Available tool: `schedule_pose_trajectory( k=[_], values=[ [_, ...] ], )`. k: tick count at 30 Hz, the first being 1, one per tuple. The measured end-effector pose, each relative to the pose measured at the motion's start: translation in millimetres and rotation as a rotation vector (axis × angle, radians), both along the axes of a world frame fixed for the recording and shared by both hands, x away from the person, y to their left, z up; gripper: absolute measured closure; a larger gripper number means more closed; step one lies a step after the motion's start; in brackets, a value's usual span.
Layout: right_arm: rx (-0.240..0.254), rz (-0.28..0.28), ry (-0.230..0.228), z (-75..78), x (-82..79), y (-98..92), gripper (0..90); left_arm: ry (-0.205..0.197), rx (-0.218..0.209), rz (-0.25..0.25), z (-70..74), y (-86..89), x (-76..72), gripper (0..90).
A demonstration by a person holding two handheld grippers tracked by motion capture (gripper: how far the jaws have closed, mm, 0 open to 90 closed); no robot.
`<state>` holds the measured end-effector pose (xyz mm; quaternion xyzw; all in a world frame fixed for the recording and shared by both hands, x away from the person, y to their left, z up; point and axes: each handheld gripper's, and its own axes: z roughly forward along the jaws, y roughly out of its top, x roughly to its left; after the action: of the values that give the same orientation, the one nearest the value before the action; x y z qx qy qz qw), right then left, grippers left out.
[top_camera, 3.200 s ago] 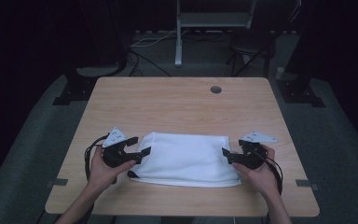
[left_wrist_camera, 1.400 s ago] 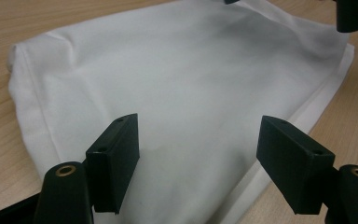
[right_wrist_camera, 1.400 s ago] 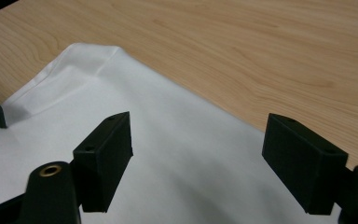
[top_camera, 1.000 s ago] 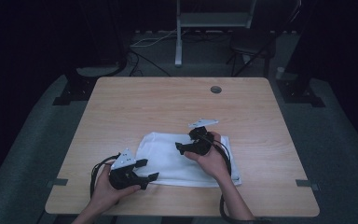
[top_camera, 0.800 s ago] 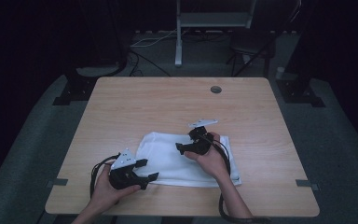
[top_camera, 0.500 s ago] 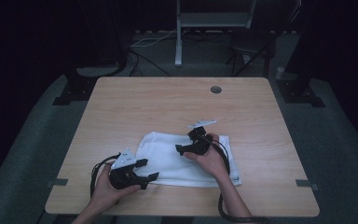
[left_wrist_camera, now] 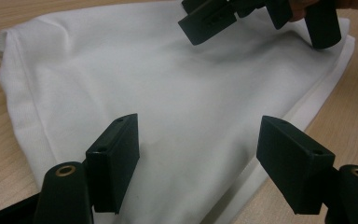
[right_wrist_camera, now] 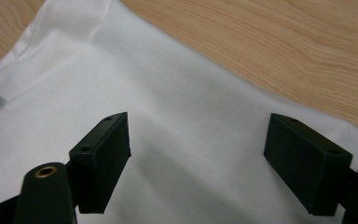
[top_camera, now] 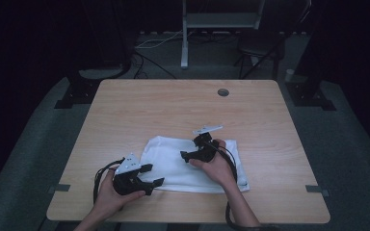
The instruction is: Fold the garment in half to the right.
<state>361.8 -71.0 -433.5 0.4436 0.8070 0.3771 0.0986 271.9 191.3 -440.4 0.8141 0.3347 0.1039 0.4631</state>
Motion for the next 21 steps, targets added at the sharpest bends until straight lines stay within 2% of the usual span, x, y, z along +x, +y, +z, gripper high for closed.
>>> schedule_pose_trajectory(
  k=[10,13,21],
  values=[
    [0.003,0.013,0.012,0.7,-9.2,-0.3,22.2,-0.002,-0.001,0.0,0.0,-0.3,-0.5,30.0],
    [0.002,0.017,-0.003,-0.5,-12.7,-1.3,22.2,-0.003,-0.001,0.0,0.0,-0.2,-0.7,30.0],
    [0.014,0.034,0.01,0.2,-22.5,-3.5,21.9,0.0,0.001,0.0,0.0,-0.3,-0.4,30.0]
  ],
)
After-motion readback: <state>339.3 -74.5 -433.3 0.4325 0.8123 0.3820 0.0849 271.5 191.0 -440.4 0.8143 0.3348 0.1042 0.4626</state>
